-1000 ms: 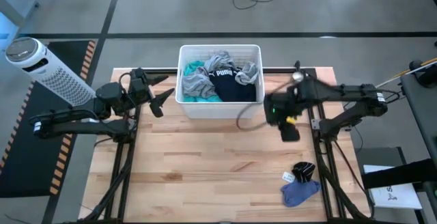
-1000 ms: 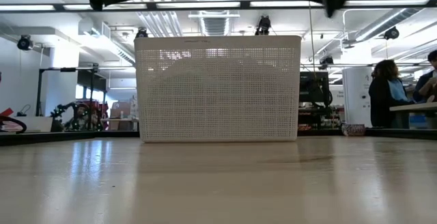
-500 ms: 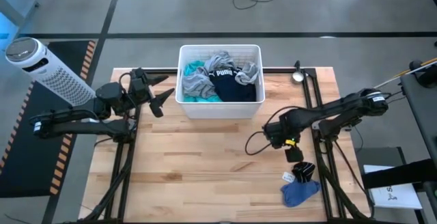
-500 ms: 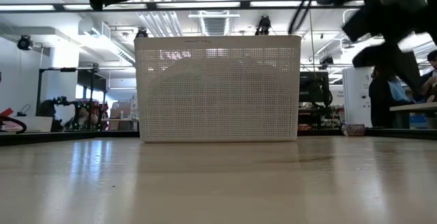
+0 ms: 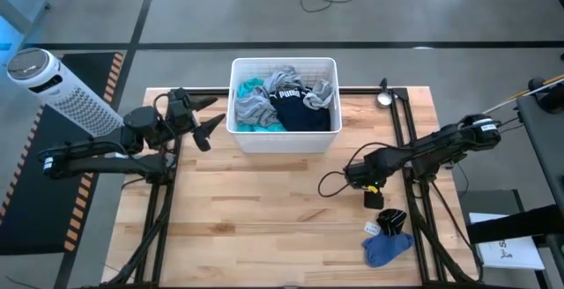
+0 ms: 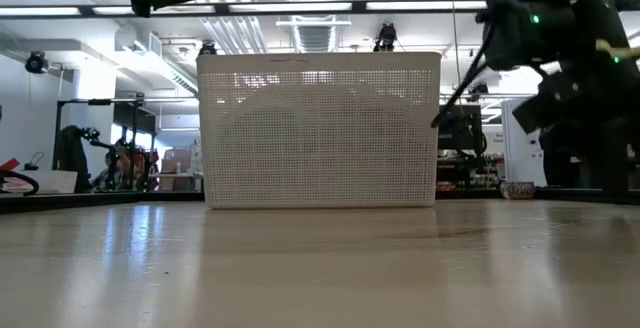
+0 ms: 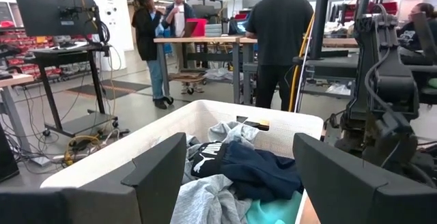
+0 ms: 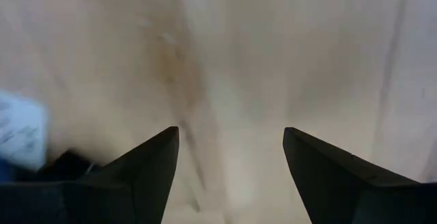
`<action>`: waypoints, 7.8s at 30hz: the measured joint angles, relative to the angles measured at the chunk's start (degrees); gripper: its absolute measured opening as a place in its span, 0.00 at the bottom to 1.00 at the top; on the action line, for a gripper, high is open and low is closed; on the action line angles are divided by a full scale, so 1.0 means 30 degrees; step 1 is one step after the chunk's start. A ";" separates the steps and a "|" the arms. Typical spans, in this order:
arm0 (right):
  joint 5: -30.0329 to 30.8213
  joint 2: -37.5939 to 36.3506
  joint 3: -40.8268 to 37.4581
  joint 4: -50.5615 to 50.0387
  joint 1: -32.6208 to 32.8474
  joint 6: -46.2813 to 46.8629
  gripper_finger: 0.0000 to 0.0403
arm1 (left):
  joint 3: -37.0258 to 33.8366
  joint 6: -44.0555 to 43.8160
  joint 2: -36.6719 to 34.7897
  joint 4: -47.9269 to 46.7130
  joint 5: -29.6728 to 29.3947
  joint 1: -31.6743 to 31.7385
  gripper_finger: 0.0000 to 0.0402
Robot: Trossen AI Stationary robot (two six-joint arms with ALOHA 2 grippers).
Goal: Sort clothes
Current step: Put the black sock into the white laundry bin, then put the blue sock into the white laundry bin
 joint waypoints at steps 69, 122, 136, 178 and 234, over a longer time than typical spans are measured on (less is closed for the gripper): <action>-0.4531 0.3089 0.2777 -0.1281 0.8706 0.3627 0.08 | 0.0000 0.0122 0.1692 0.0015 0.0138 0.0000 0.64; 1.0774 0.5564 2.3460 -0.4013 -0.8693 -1.2153 0.28 | 0.0000 -0.0233 0.1814 0.0532 0.0146 0.0000 0.64; 0.0410 0.3619 2.1971 -1.1924 -0.4316 -0.8784 0.42 | 0.0000 -0.0241 0.1778 0.0516 0.0146 0.0000 0.64; -0.6570 -0.0255 -0.0296 0.7879 0.9266 0.6191 0.48 | 0.0000 -0.0736 0.1814 -0.0115 0.0160 -0.0051 0.64; 1.1584 0.1341 1.6306 -0.3998 0.5579 -0.8029 0.00 | 0.0000 -0.0743 0.1880 0.0079 0.0152 -0.0051 0.64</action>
